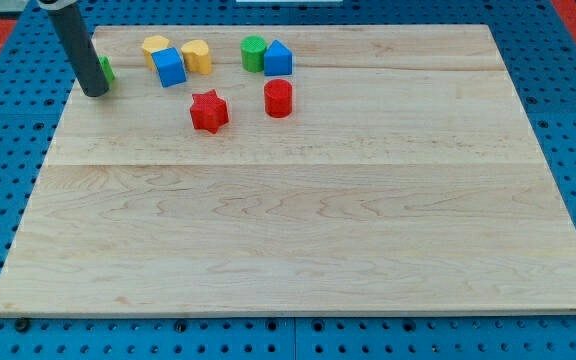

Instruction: Push the yellow heart towards the top center of the board

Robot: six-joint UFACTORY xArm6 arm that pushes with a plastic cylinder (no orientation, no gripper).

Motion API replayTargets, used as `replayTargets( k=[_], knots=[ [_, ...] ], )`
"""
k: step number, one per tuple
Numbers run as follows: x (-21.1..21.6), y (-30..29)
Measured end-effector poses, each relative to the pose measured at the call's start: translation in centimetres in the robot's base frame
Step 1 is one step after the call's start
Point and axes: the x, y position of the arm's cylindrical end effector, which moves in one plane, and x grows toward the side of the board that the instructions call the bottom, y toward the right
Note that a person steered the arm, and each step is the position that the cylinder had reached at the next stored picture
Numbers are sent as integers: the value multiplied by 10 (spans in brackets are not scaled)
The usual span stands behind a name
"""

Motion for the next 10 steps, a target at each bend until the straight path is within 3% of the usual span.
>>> replayTargets(
  k=[2, 3, 6, 7, 9, 10],
  knots=[
    [0, 0],
    [21, -51],
    [-40, -53],
    [-47, -17],
    [-42, 127],
    [-47, 153]
  ],
)
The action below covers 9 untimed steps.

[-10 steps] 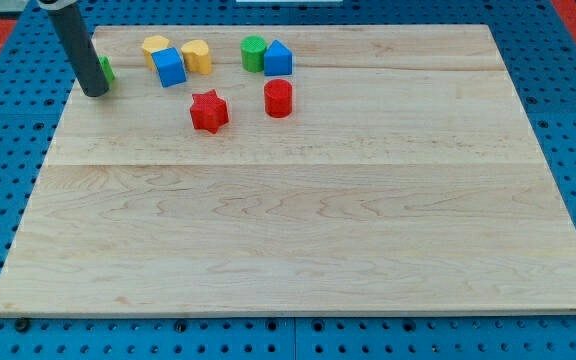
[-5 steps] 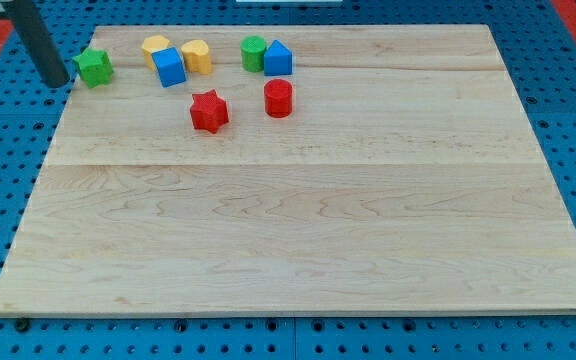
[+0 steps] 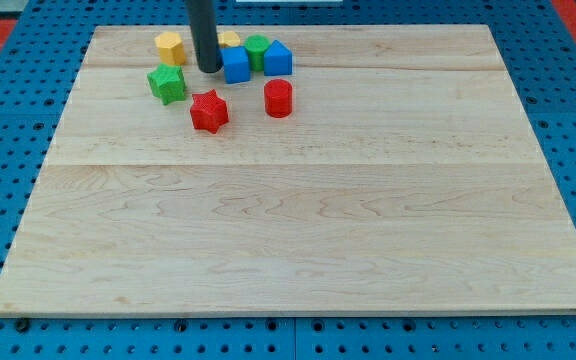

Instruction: Push the yellow heart towards the top center of the board

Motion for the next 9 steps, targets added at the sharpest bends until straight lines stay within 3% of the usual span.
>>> replayTargets(
  k=[2, 4, 7, 8, 9],
  knots=[
    [-42, -28],
    [-43, -118],
    [-55, 59],
    [-21, 123],
    [-11, 134]
  ],
)
